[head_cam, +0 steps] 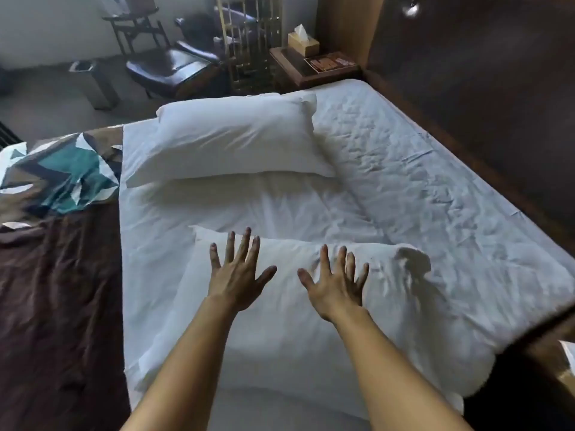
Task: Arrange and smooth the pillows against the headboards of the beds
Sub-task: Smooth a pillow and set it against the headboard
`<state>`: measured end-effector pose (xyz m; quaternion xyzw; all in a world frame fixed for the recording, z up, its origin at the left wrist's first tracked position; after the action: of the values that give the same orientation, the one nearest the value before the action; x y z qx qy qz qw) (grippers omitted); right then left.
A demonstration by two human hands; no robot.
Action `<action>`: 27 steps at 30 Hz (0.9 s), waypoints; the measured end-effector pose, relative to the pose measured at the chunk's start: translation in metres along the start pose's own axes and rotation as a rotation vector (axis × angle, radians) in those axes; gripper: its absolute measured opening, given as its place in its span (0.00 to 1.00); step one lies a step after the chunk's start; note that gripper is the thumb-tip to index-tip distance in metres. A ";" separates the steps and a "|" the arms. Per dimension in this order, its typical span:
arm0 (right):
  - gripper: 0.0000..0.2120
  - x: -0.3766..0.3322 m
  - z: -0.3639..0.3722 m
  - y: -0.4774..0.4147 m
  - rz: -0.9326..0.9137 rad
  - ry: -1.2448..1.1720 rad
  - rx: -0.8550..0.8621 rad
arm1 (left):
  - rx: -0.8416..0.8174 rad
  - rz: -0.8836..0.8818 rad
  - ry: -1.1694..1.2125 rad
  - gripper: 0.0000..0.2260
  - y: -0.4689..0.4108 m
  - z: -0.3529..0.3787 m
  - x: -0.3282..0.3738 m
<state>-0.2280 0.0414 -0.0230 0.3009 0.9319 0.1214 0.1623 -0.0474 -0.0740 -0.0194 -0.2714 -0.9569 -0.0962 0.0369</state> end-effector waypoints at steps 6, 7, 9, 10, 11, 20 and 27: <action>0.31 -0.038 0.072 -0.033 -0.043 -0.083 -0.029 | -0.103 0.093 -0.031 0.30 -0.036 0.074 0.024; 0.31 -0.036 0.082 -0.044 -0.046 -0.088 -0.035 | -0.117 0.089 -0.032 0.29 -0.045 0.088 0.023; 0.32 -0.018 0.098 -0.058 -0.050 -0.048 -0.051 | -0.175 0.070 -0.001 0.29 -0.054 0.114 0.017; 0.33 0.000 0.106 -0.062 -0.047 -0.013 -0.062 | -0.204 0.063 0.034 0.29 -0.056 0.126 0.011; 0.34 0.022 0.111 -0.064 -0.035 0.018 -0.058 | -0.215 0.061 0.053 0.29 -0.056 0.136 0.001; 0.39 0.198 0.095 -0.081 0.349 0.076 -0.030 | -0.211 -0.244 -0.003 0.28 -0.068 0.141 -0.129; 0.37 0.123 0.081 -0.160 0.139 0.020 -0.020 | -0.181 -0.018 0.103 0.26 -0.143 0.139 -0.066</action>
<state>-0.3755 -0.0004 -0.1778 0.3621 0.9091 0.1445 0.1471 -0.0693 -0.1990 -0.1866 -0.2599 -0.9435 -0.1964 0.0604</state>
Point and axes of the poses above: each hand's wrist, its own y-axis away from the middle knuckle, its own z-axis out of the palm, x = y × z, the point moved 9 cm from there along -y, towards the middle knuckle, and after that the axes turned 3 degrees about x, right-handed, at the moved point
